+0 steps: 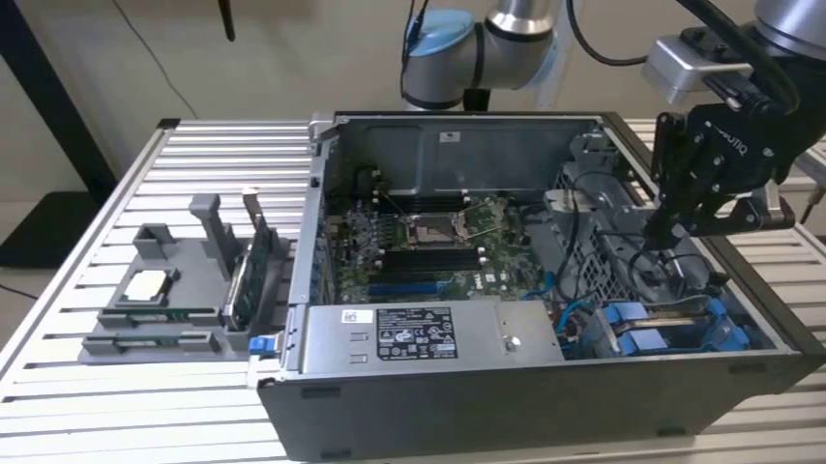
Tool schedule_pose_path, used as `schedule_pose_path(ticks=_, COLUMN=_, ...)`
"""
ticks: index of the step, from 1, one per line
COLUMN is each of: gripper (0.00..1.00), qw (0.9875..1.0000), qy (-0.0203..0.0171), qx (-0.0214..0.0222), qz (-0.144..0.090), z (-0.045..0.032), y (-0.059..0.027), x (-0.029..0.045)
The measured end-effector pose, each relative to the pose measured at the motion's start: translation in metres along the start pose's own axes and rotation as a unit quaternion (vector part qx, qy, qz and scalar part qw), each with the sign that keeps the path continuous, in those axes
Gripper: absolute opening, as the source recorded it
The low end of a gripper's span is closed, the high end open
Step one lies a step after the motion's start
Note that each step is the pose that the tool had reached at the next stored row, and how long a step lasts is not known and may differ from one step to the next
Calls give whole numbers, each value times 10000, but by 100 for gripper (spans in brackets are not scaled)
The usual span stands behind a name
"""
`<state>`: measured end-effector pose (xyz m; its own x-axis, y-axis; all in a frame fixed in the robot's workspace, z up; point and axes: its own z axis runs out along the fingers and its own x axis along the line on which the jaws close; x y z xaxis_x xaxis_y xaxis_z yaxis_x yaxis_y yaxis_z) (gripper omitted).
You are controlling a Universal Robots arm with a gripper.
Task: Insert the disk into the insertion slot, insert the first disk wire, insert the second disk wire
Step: 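Insert the first disk wire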
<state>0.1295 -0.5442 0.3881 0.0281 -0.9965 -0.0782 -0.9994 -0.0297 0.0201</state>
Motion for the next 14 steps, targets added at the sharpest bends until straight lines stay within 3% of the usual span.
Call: schedule_pose_path(ticks=14, gripper=19, qw=10000, qy=0, qx=-3, qz=0, z=13, y=-3, x=33)
